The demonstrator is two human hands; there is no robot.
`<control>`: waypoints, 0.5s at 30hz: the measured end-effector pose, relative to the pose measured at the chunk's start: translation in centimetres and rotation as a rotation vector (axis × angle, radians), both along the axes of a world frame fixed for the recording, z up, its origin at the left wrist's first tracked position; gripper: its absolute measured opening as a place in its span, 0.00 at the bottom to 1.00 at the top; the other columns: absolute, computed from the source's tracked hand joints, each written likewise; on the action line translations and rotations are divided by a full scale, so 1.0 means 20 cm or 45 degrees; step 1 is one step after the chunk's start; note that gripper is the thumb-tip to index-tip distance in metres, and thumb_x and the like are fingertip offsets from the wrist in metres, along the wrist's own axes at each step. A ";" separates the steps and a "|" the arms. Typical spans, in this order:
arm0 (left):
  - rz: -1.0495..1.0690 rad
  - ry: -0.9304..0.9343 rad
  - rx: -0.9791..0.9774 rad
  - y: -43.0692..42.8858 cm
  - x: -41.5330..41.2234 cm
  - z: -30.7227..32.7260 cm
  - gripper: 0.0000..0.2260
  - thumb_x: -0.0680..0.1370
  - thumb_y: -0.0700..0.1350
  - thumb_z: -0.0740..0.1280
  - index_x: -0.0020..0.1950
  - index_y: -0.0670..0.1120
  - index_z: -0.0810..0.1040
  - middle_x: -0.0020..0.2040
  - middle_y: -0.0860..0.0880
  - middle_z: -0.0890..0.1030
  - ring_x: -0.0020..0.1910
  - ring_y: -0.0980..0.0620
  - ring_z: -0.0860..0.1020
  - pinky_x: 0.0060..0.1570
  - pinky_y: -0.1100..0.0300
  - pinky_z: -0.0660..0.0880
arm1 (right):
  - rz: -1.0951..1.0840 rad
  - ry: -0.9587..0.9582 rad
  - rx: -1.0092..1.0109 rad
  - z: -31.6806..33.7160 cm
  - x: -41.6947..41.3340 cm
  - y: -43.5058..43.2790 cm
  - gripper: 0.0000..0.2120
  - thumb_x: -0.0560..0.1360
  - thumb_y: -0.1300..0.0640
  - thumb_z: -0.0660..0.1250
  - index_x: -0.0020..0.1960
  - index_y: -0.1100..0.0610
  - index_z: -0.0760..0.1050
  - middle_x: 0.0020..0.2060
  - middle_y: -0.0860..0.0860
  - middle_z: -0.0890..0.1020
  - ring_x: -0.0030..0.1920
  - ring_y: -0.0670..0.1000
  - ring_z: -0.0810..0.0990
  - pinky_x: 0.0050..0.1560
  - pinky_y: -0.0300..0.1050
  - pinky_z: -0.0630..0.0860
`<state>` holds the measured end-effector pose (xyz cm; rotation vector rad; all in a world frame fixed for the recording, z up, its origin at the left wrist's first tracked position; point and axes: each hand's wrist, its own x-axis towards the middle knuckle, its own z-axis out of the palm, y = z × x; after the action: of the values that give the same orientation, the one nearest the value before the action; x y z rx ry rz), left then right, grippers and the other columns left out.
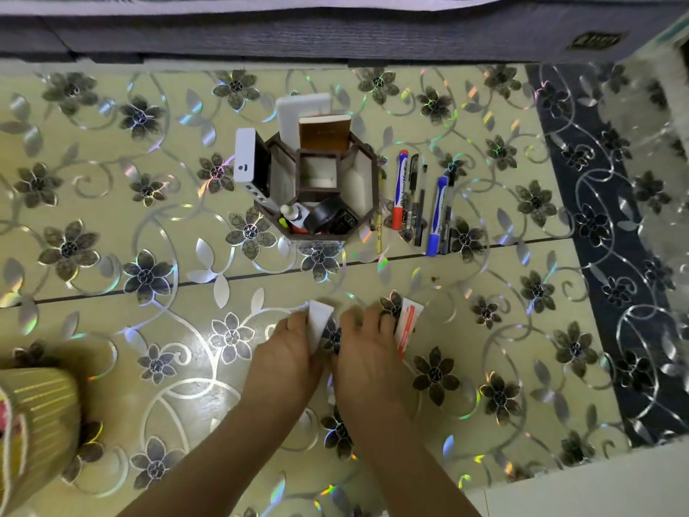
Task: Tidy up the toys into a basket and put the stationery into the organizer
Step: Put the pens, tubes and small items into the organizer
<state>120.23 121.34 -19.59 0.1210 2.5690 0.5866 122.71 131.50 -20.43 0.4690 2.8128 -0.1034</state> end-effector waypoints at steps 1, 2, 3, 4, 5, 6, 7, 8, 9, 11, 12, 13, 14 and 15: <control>0.034 0.023 0.061 -0.01 -0.02 0.02 0.22 0.73 0.47 0.66 0.65 0.46 0.67 0.56 0.46 0.77 0.53 0.43 0.78 0.44 0.54 0.69 | 0.011 0.021 0.023 0.00 -0.01 0.00 0.19 0.54 0.58 0.80 0.42 0.56 0.78 0.37 0.57 0.79 0.39 0.57 0.77 0.37 0.49 0.75; 0.066 0.047 0.130 -0.02 -0.04 0.05 0.19 0.73 0.47 0.66 0.62 0.46 0.68 0.53 0.47 0.77 0.50 0.42 0.78 0.42 0.54 0.68 | 0.013 0.035 0.040 0.00 -0.02 0.00 0.19 0.53 0.60 0.79 0.42 0.56 0.78 0.34 0.57 0.79 0.38 0.57 0.77 0.36 0.48 0.75; 0.094 0.061 0.193 -0.02 -0.06 0.07 0.16 0.72 0.46 0.67 0.58 0.46 0.69 0.49 0.48 0.76 0.48 0.42 0.78 0.39 0.55 0.67 | 0.000 0.044 0.047 0.00 -0.04 -0.01 0.19 0.53 0.62 0.78 0.43 0.56 0.79 0.32 0.56 0.79 0.36 0.57 0.77 0.34 0.47 0.74; 0.104 0.074 0.239 -0.03 -0.07 0.10 0.14 0.72 0.46 0.67 0.54 0.47 0.68 0.46 0.49 0.76 0.45 0.43 0.78 0.37 0.55 0.67 | -0.024 0.057 0.048 0.00 -0.04 -0.01 0.20 0.53 0.63 0.77 0.44 0.57 0.80 0.30 0.56 0.79 0.34 0.57 0.77 0.32 0.46 0.74; 0.107 0.098 0.279 -0.02 -0.10 0.13 0.13 0.71 0.46 0.67 0.52 0.48 0.66 0.44 0.50 0.77 0.43 0.44 0.79 0.37 0.55 0.70 | -0.050 0.068 0.048 0.00 -0.06 -0.01 0.20 0.53 0.64 0.77 0.44 0.57 0.80 0.29 0.56 0.79 0.33 0.57 0.77 0.32 0.46 0.74; 0.118 0.124 0.326 -0.01 -0.13 0.17 0.14 0.71 0.45 0.67 0.50 0.50 0.65 0.42 0.51 0.79 0.41 0.46 0.80 0.38 0.54 0.74 | -0.067 0.067 0.042 -0.01 -0.06 -0.01 0.20 0.53 0.63 0.77 0.44 0.57 0.80 0.28 0.56 0.79 0.32 0.58 0.77 0.31 0.45 0.73; 0.132 0.151 0.387 0.01 -0.16 0.23 0.14 0.71 0.45 0.67 0.50 0.51 0.63 0.41 0.51 0.80 0.40 0.48 0.81 0.39 0.53 0.77 | -0.067 0.060 0.030 -0.01 -0.06 -0.01 0.19 0.54 0.63 0.77 0.44 0.57 0.80 0.28 0.56 0.79 0.32 0.58 0.76 0.32 0.46 0.73; 0.144 0.182 0.469 0.03 -0.20 0.29 0.14 0.71 0.44 0.68 0.50 0.51 0.63 0.40 0.52 0.81 0.40 0.49 0.81 0.40 0.52 0.78 | -0.057 0.050 0.013 -0.02 -0.06 -0.01 0.18 0.55 0.61 0.77 0.44 0.56 0.79 0.28 0.55 0.79 0.33 0.57 0.76 0.33 0.46 0.73; 0.154 0.225 0.561 0.06 -0.26 0.36 0.14 0.72 0.43 0.67 0.50 0.51 0.64 0.41 0.53 0.81 0.41 0.50 0.82 0.41 0.52 0.79 | -0.047 0.043 -0.003 -0.02 -0.07 -0.01 0.17 0.55 0.60 0.77 0.44 0.55 0.79 0.28 0.54 0.79 0.33 0.57 0.77 0.34 0.46 0.72; 0.155 0.355 0.692 0.13 -0.40 0.46 0.13 0.73 0.41 0.67 0.51 0.50 0.65 0.41 0.53 0.81 0.40 0.51 0.82 0.41 0.51 0.79 | -0.072 0.005 -0.010 -0.01 -0.08 0.00 0.20 0.54 0.59 0.77 0.46 0.55 0.80 0.27 0.53 0.80 0.33 0.57 0.77 0.34 0.45 0.72; 0.136 0.425 0.723 0.16 -0.47 0.50 0.14 0.73 0.42 0.67 0.53 0.49 0.64 0.42 0.53 0.81 0.41 0.50 0.82 0.40 0.51 0.79 | -0.099 -0.013 -0.014 -0.01 -0.08 0.00 0.22 0.53 0.60 0.77 0.47 0.56 0.80 0.26 0.53 0.80 0.32 0.57 0.78 0.34 0.45 0.73; 0.112 0.487 0.735 0.19 -0.56 0.52 0.14 0.74 0.43 0.66 0.54 0.48 0.64 0.42 0.52 0.81 0.41 0.49 0.82 0.40 0.51 0.78 | -0.125 -0.028 -0.034 -0.01 -0.09 0.01 0.24 0.52 0.61 0.77 0.48 0.57 0.80 0.27 0.54 0.80 0.32 0.57 0.78 0.34 0.45 0.74; 0.088 0.533 0.724 0.22 -0.64 0.52 0.14 0.74 0.45 0.66 0.55 0.47 0.63 0.42 0.50 0.82 0.42 0.47 0.82 0.40 0.50 0.78 | -0.152 -0.054 -0.070 0.00 -0.09 0.00 0.26 0.52 0.61 0.77 0.49 0.58 0.78 0.30 0.55 0.80 0.33 0.57 0.78 0.36 0.46 0.75; 0.069 0.570 0.695 0.25 -0.71 0.52 0.15 0.75 0.47 0.65 0.56 0.45 0.64 0.43 0.48 0.82 0.43 0.45 0.82 0.41 0.49 0.77 | -0.166 -0.085 -0.111 0.01 -0.10 0.01 0.26 0.54 0.60 0.77 0.51 0.59 0.77 0.34 0.55 0.81 0.36 0.57 0.78 0.38 0.47 0.75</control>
<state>105.99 126.37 -9.23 0.4080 2.7570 1.4085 120.79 131.61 -20.17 0.6227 2.6985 -0.2319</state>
